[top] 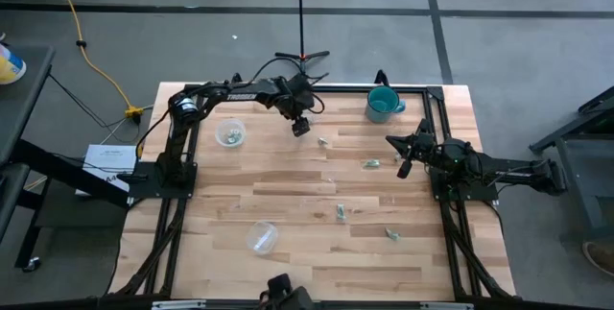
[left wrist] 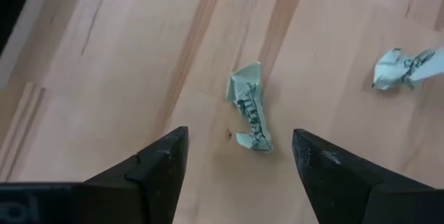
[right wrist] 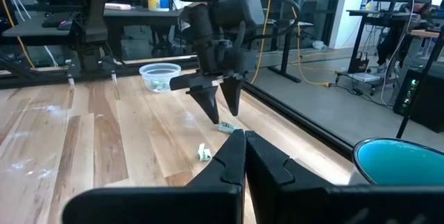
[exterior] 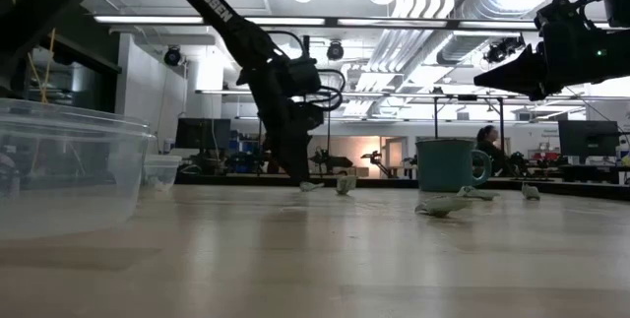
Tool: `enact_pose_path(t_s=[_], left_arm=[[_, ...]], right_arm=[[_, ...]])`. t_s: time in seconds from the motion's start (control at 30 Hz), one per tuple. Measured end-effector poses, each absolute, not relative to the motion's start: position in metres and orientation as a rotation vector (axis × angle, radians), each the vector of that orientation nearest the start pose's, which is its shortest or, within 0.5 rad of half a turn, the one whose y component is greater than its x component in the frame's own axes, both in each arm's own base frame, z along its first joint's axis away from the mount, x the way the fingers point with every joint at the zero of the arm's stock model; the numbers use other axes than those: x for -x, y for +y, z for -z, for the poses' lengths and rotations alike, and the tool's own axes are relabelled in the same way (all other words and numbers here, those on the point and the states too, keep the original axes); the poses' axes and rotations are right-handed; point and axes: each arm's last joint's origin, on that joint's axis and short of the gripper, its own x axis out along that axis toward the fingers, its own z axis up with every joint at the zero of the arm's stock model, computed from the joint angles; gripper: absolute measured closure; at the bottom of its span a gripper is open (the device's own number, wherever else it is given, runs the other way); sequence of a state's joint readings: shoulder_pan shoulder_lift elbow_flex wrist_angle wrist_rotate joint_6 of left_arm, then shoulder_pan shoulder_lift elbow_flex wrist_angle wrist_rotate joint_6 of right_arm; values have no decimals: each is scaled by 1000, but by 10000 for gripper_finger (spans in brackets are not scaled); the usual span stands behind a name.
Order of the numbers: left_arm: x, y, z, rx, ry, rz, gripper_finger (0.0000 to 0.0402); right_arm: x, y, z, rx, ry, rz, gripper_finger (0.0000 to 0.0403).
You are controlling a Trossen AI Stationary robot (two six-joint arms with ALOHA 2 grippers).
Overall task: Pick and place Stevia / Truvia into bins
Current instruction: Put the stevia packet into the top transparent container
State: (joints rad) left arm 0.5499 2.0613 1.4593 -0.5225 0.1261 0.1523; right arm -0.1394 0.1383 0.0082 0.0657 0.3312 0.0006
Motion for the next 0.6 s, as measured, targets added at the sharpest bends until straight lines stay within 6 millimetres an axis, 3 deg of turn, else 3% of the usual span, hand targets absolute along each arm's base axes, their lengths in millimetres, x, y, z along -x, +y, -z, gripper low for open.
enact_pose_path(t_s=[0.3, 0.43, 0.6], left_arm=[[-365, 214, -161, 326, 1040, -212, 124], [-370, 212, -163, 295, 1017, -273, 123], [-372, 212, -165, 284, 1016, -280, 97]], right_arm=[[-102, -24, -162, 6, 64, 470, 402], [-102, -24, -162, 5, 62, 470, 402], [-102, -24, -162, 5, 61, 470, 402]])
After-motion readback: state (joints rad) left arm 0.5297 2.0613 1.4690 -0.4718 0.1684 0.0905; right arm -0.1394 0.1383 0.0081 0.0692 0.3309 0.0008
